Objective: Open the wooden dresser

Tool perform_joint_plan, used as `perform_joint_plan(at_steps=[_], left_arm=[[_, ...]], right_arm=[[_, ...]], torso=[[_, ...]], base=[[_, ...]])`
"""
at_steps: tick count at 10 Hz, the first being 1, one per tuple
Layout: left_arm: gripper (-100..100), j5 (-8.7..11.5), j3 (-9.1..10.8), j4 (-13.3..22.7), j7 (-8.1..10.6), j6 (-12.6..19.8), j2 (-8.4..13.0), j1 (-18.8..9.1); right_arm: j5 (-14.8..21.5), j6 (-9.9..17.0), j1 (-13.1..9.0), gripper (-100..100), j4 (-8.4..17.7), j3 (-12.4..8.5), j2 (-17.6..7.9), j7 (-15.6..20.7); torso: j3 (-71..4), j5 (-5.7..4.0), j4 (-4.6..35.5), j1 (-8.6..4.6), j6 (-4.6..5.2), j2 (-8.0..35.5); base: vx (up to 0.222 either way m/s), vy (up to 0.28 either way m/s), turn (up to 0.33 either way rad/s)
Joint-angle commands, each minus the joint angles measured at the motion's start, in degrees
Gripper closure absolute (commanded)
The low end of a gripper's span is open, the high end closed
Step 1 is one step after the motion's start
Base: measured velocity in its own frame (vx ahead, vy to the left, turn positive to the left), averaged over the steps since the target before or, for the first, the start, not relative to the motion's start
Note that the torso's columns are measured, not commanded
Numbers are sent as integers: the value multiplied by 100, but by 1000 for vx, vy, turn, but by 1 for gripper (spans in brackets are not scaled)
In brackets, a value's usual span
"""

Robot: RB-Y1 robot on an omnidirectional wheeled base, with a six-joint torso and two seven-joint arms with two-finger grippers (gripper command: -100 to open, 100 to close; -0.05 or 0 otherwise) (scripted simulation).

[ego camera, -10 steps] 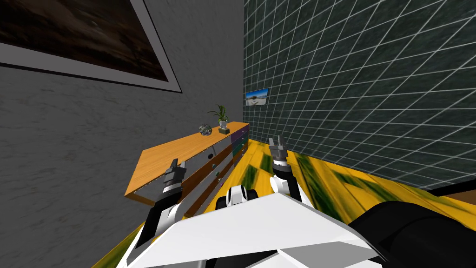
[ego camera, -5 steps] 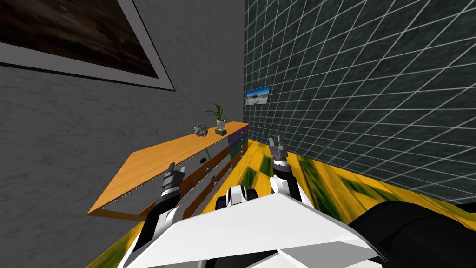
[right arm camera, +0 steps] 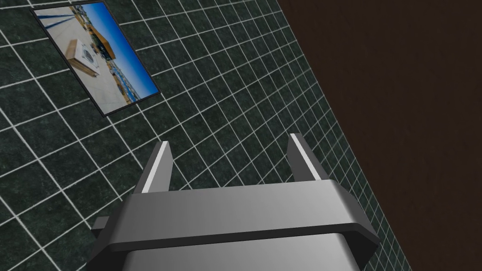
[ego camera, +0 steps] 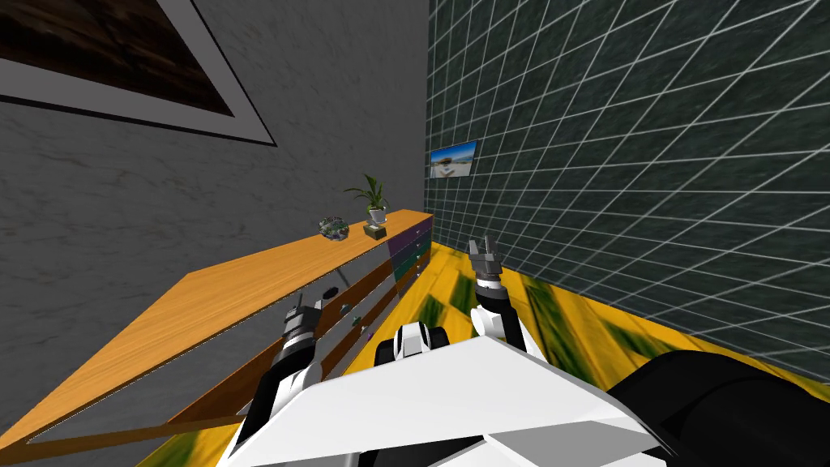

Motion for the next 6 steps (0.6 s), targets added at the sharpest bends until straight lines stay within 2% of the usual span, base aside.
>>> perform_joint_plan(at_steps=[1, 4, 5, 6], left_arm=[[-100, 98, 80, 140, 54, 82, -357, 19], [-100, 148, 124, 218, 80, 119, -796, 18], [-100, 141, 132, 239, 63, 124, -718, -30], [-100, 178, 178, 75, 43, 258, -718, 15]], right_arm=[[0, 0, 0, 0, 0, 0, 0, 0], [0, 1, -2, 0, 0, 0, 0, 0], [0, 1, -2, 0, 0, 0, -1, 0], [0, 1, -2, 0, 0, -1, -1, 0]], torso=[[5, -2, 2, -11, 0, 8], [4, -3, 2, -9, -1, 6], [-2, -2, -1, -3, -1, -2], [-3, 0, -1, 3, -1, -3]], base=[[66, -121, 50], [31, -81, 30], [8, -20, 2], [89, 26, -11]])
